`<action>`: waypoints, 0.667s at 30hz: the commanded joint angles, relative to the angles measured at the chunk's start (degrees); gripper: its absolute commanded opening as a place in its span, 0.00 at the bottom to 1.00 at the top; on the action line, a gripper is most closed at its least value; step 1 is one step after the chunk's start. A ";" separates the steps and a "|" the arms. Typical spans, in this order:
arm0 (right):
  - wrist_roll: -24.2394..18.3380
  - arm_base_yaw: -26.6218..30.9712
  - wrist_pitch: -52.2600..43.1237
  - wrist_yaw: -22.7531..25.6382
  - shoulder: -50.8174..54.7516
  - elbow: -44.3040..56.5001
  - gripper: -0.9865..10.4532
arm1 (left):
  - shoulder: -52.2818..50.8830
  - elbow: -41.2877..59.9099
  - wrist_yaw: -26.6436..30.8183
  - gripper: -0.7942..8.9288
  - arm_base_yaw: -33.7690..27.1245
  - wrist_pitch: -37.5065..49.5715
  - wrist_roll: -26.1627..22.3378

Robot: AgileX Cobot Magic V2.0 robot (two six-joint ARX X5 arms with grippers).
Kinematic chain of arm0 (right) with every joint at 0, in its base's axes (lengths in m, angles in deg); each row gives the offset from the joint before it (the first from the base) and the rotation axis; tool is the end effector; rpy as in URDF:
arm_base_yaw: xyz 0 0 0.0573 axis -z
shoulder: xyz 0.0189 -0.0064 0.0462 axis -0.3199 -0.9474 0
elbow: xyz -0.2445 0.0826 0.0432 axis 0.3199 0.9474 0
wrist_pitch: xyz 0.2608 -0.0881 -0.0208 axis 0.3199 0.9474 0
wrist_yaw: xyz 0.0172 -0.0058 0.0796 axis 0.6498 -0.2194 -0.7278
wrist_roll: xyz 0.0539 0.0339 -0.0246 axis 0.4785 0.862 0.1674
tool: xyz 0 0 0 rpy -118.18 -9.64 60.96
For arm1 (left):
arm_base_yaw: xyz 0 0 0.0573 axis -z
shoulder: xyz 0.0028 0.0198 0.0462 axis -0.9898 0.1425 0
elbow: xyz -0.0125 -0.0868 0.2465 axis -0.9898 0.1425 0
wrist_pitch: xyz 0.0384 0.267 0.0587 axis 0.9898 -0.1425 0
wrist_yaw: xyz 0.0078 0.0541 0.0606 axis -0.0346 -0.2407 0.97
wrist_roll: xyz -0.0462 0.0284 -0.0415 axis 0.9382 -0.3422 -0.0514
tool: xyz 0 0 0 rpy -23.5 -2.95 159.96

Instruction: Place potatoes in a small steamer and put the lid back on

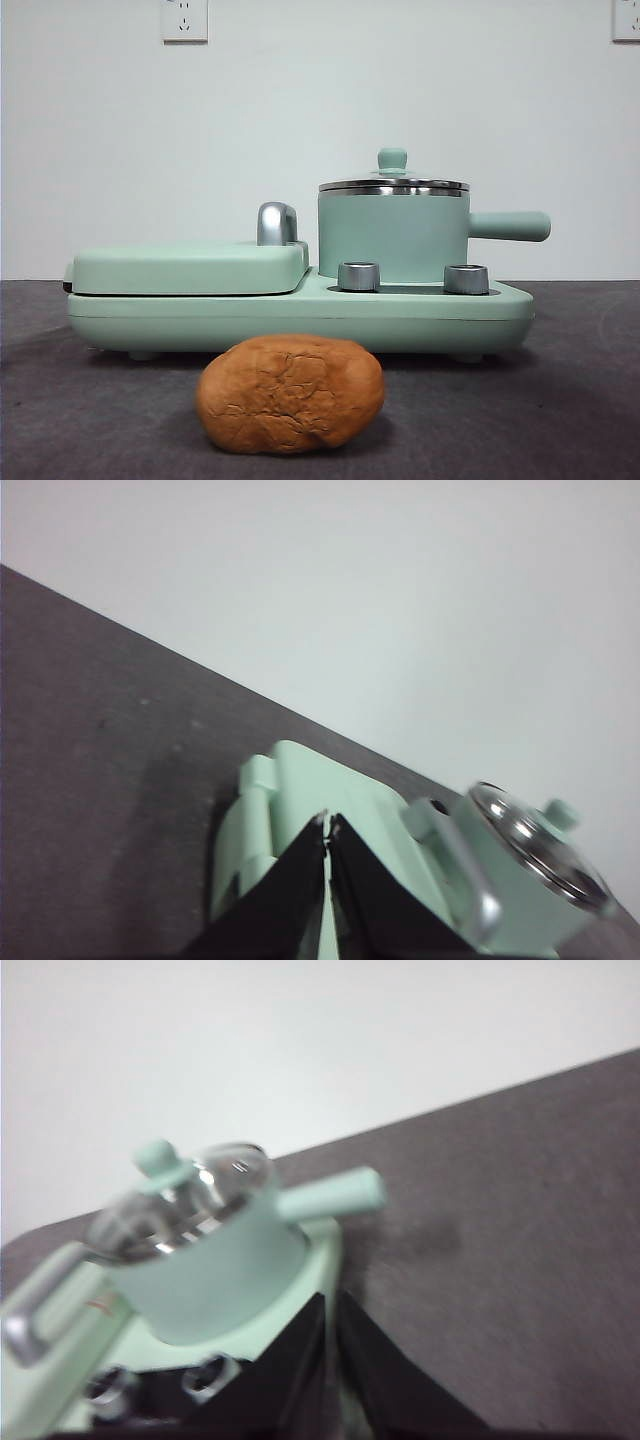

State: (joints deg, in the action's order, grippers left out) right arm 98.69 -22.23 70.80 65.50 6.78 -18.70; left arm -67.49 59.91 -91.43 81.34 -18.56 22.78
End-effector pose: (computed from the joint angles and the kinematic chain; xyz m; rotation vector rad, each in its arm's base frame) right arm 0.1330 0.0175 0.2114 0.4003 0.0836 0.2331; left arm 0.1355 -0.0108 0.2170 -0.5581 0.0129 -0.2387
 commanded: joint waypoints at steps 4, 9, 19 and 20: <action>-8.66 0.00 7.52 -3.96 -7.37 -10.69 0.10 | 6.51 -10.21 -10.16 0.09 0.02 -7.04 -9.03; -19.04 -0.04 13.25 -6.34 -14.58 -18.32 0.10 | 13.86 -19.21 -15.23 0.09 0.15 -14.25 -19.67; -35.19 -0.83 20.37 -7.93 -28.20 -29.97 0.10 | 28.74 -32.74 -16.90 0.09 3.41 -21.99 -39.50; -36.13 -1.29 20.68 -7.93 -29.00 -30.73 0.10 | 29.97 -33.51 -16.90 0.09 4.00 -22.01 -40.81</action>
State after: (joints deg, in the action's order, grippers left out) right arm 66.72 -23.02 91.41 57.83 -21.64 -48.12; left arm -38.51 27.67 -107.99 85.01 -40.85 -12.48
